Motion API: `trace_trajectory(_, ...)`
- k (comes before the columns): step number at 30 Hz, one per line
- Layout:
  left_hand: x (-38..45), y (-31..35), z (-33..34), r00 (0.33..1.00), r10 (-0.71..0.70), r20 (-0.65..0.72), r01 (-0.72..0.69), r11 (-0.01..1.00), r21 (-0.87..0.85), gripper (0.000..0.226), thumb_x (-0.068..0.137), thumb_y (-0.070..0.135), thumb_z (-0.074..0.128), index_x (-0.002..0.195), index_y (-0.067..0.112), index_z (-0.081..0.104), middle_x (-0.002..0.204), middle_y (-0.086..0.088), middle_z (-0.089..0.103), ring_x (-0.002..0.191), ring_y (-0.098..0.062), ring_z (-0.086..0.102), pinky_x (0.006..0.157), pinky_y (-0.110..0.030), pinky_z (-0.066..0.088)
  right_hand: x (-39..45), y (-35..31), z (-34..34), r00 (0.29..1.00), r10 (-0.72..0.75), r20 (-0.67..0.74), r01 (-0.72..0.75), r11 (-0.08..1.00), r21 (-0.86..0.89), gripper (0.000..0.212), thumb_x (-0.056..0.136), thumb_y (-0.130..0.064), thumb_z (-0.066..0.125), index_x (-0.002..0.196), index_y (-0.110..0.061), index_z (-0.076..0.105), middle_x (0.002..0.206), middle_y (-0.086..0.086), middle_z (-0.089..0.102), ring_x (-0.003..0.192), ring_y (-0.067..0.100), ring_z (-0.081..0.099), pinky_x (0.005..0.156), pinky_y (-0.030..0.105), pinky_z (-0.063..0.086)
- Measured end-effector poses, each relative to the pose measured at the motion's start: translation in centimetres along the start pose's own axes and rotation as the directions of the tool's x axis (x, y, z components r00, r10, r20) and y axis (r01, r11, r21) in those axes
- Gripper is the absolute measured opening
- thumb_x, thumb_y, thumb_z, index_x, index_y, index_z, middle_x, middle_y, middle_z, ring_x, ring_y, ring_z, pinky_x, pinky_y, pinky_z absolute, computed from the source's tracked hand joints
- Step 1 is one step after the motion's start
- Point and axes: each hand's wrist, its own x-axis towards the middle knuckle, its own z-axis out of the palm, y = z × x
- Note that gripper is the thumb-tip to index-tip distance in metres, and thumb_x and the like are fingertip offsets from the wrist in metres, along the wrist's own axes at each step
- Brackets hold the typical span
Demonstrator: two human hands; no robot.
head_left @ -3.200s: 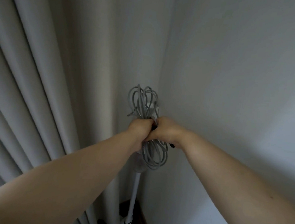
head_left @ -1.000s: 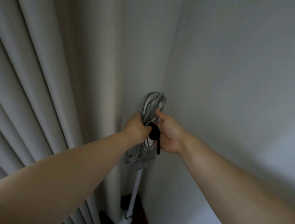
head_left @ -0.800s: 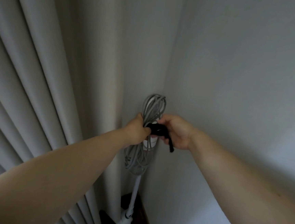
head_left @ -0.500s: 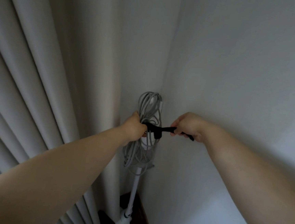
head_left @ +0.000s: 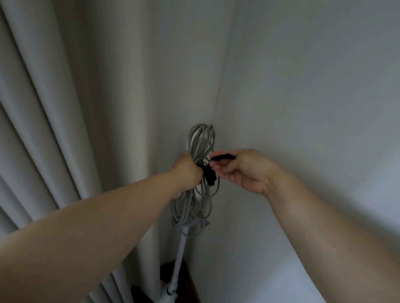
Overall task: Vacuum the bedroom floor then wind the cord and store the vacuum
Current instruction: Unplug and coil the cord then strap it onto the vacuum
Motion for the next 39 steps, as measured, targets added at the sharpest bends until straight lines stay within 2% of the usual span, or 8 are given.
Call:
trace_trajectory(6, 0.0, -0.2, -0.1, 1.0, -0.028, -0.001, 0.028, 1.0, -0.012, 0.021, 0.096, 0.005, 0.048, 0.114, 0.006, 0.037, 0.111, -0.015, 0.051, 0.096, -0.024, 0.053, 0.092, -0.041, 0.05, 1.2, 0.8, 0.5, 0.869, -0.337, -0.362, 0.212, 0.915, -0.343, 0.001, 0.088, -0.007, 0.067, 0.088, -0.007, 0.067, 0.082, 0.007, 0.064, 0.073, 0.014, 0.058, 0.073, 0.026, 0.052)
trace_trajectory(11, -0.6, 0.6, 0.4, 0.999, -0.015, -0.035, 0.014, 0.998, -0.054, 0.029, 0.092, 0.004, 0.051, 0.119, 0.003, 0.04, 0.106, -0.015, 0.056, 0.098, -0.032, 0.06, 0.086, -0.042, 0.055, 1.3, 2.4, 3.2, 0.903, -0.334, -0.271, 0.248, 0.92, -0.305, 0.005, 0.085, -0.004, 0.069, 0.082, -0.007, 0.068, 0.091, 0.019, 0.069, 0.081, 0.026, 0.067, 0.077, 0.036, 0.058)
trace_trajectory(14, -1.3, 1.1, 0.0, 0.998, -0.038, 0.059, 0.046, 0.988, -0.144, 0.049, 0.075, 0.004, 0.06, 0.121, -0.001, 0.046, 0.106, -0.024, 0.062, 0.094, -0.036, 0.066, 0.083, -0.052, 0.057, 1.2, 2.7, 3.3, 0.924, -0.311, -0.223, 0.267, 0.941, -0.207, 0.01, 0.084, -0.004, 0.07, 0.094, -0.003, 0.068, 0.088, 0.015, 0.07, 0.077, 0.022, 0.067, 0.063, 0.024, 0.057)
trace_trajectory(17, -1.7, 1.3, -0.9, 0.985, -0.025, 0.169, 0.067, 0.967, -0.247, 0.059, 0.06, -0.005, 0.061, 0.119, -0.005, 0.054, 0.097, -0.026, 0.064, 0.083, -0.035, 0.065, 0.071, -0.045, 0.056, 0.9, 3.1, 3.0, 0.927, -0.328, -0.181, 0.289, 0.934, -0.21, 0.013, 0.085, 0.002, 0.066, 0.096, -0.003, 0.07, 0.082, 0.008, 0.069, 0.073, 0.015, 0.066, 0.059, 0.015, 0.053)
trace_trajectory(21, -1.7, 0.9, -2.1, 0.955, 0.014, 0.296, 0.099, 0.926, -0.364, 0.045, 0.074, -0.023, 0.046, 0.115, -0.01, 0.06, 0.099, -0.028, 0.062, 0.085, -0.035, 0.063, 0.074, -0.038, 0.055, 1.0, 3.4, 2.7, 0.931, -0.338, -0.135, 0.296, 0.919, -0.26, 0.048, 0.08, 0.024, 0.046, 0.11, -0.007, 0.067, 0.098, 0.009, 0.067, 0.09, 0.018, 0.064, 0.08, 0.019, 0.053)
trace_trajectory(27, -1.7, 0.9, -2.5, 0.943, 0.075, 0.324, 0.096, 0.871, -0.482, 0.032, 0.095, -0.01, 0.035, 0.117, -0.001, 0.056, 0.101, -0.021, 0.063, 0.088, -0.027, 0.062, 0.084, -0.033, 0.051, 1.4, 2.5, 2.4, 0.905, -0.396, -0.155, 0.359, 0.906, -0.223, 0.025, 0.089, 0.006, 0.058, 0.079, -0.015, 0.066, 0.076, 0.003, 0.066, 0.066, 0.008, 0.061, 0.063, 0.016, 0.051)
trace_trajectory(34, -1.5, 0.4, -1.6, 0.971, 0.179, 0.156, -0.099, 0.902, -0.419, 0.035, 0.091, -0.003, 0.059, 0.126, -0.001, 0.054, 0.112, -0.019, 0.065, 0.101, -0.027, 0.064, 0.089, -0.033, 0.054, 1.7, 2.2, 2.6, 0.889, -0.385, -0.25, 0.355, 0.922, -0.158, 0.019, 0.081, 0.002, 0.071, 0.072, -0.01, 0.06, 0.065, 0.005, 0.058, 0.057, 0.011, 0.055, 0.052, 0.015, 0.047)
trace_trajectory(39, -1.9, 1.1, -1.3, 0.947, 0.208, 0.243, -0.033, 0.819, -0.573, 0.023, 0.095, 0.001, 0.054, 0.117, 0.001, 0.059, 0.098, -0.009, 0.068, 0.087, -0.017, 0.066, 0.074, -0.02, 0.058, 1.9, 2.2, 2.2, 0.877, -0.36, -0.318, 0.333, 0.933, -0.138, 0.019, 0.085, -0.002, 0.068, 0.073, -0.01, 0.055, 0.065, 0.006, 0.057, 0.058, 0.015, 0.056, 0.052, 0.022, 0.051)
